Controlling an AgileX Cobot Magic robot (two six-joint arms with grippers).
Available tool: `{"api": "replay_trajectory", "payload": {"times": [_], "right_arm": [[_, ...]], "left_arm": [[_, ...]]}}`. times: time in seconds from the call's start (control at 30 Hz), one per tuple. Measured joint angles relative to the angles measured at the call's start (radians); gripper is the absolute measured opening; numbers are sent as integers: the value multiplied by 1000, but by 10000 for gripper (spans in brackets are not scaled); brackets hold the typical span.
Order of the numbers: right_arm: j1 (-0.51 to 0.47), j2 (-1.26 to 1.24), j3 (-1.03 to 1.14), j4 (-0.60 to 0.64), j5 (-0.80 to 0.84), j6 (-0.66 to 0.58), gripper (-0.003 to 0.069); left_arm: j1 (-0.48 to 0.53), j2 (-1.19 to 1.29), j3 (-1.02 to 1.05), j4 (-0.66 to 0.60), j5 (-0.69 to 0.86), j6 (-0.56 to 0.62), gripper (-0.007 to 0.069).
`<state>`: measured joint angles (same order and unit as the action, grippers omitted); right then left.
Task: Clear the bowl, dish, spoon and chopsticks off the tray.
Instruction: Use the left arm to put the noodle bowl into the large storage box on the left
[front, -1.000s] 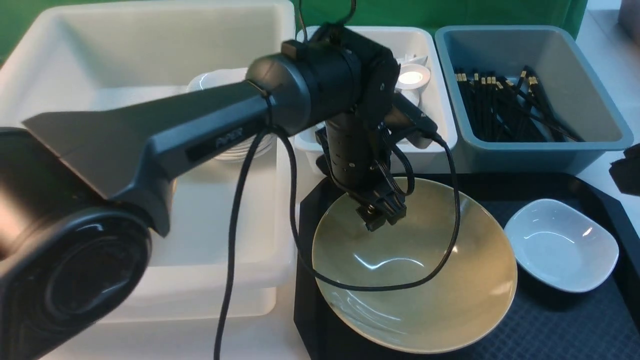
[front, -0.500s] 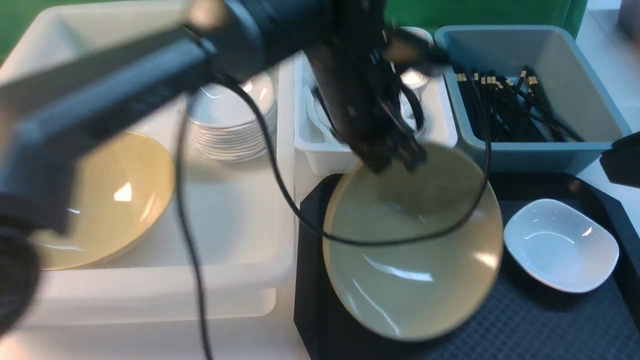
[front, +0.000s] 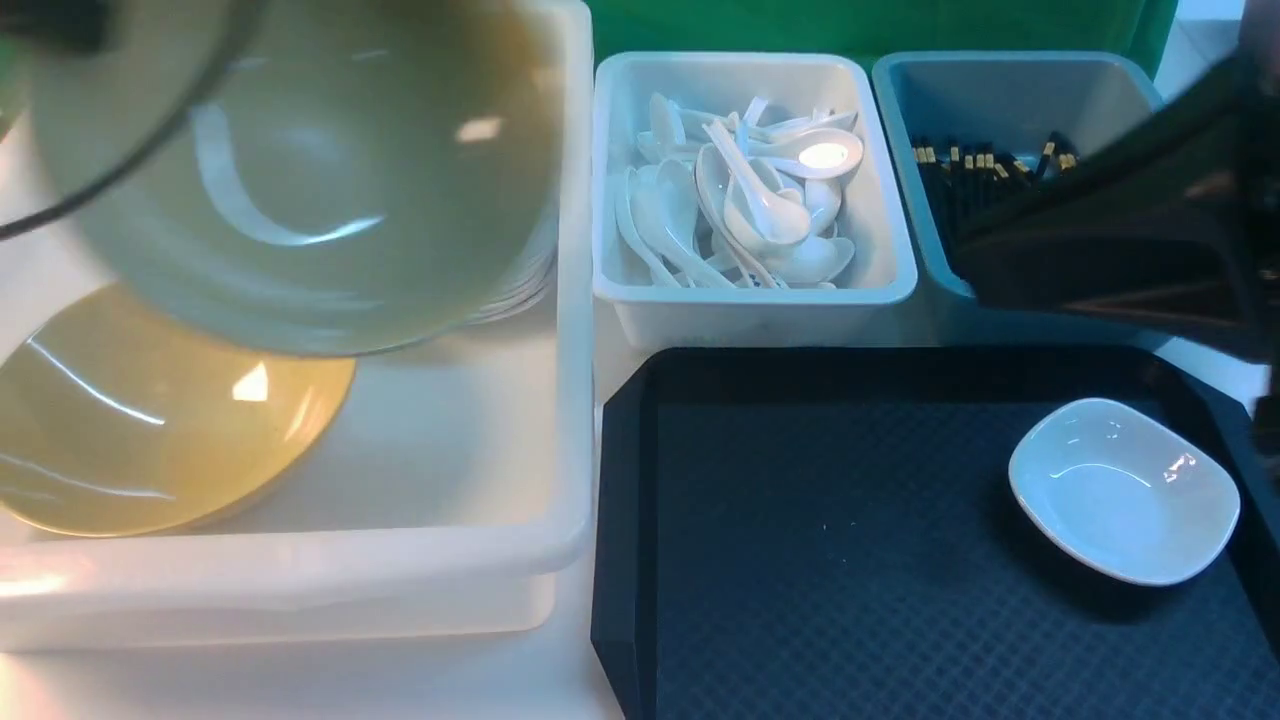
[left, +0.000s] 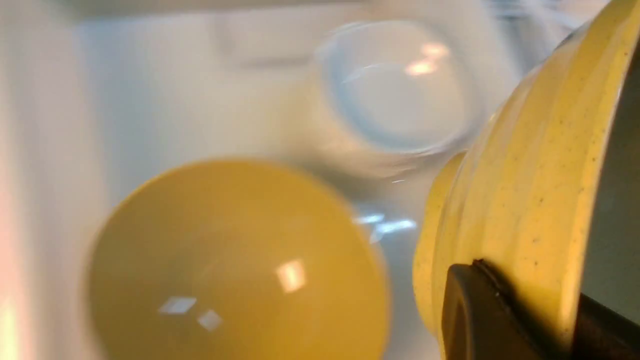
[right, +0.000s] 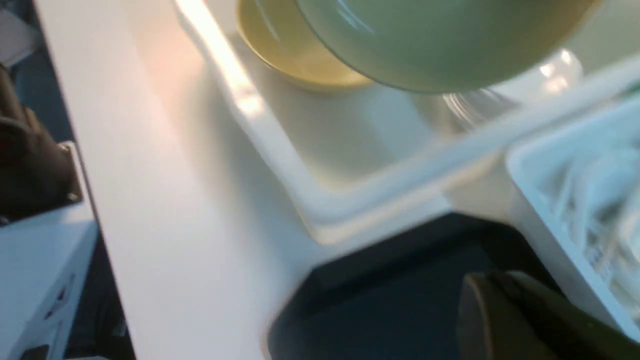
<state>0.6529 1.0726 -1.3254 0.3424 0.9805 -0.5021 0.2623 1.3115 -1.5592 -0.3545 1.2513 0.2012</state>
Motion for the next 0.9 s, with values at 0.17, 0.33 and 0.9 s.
{"api": "replay_trajectory", "payload": {"times": [0.17, 0.33, 0.9], "right_arm": [[32, 39, -13, 3, -19, -27, 35], [34, 64, -13, 2, -26, -42, 37], [34, 67, -14, -18, 1, -42, 38]], "left_arm": [[282, -69, 250, -119, -78, 86, 2], [345, -50, 486, -259, -264, 206, 2], [346, 82, 650, -275, -528, 318, 50]]}}
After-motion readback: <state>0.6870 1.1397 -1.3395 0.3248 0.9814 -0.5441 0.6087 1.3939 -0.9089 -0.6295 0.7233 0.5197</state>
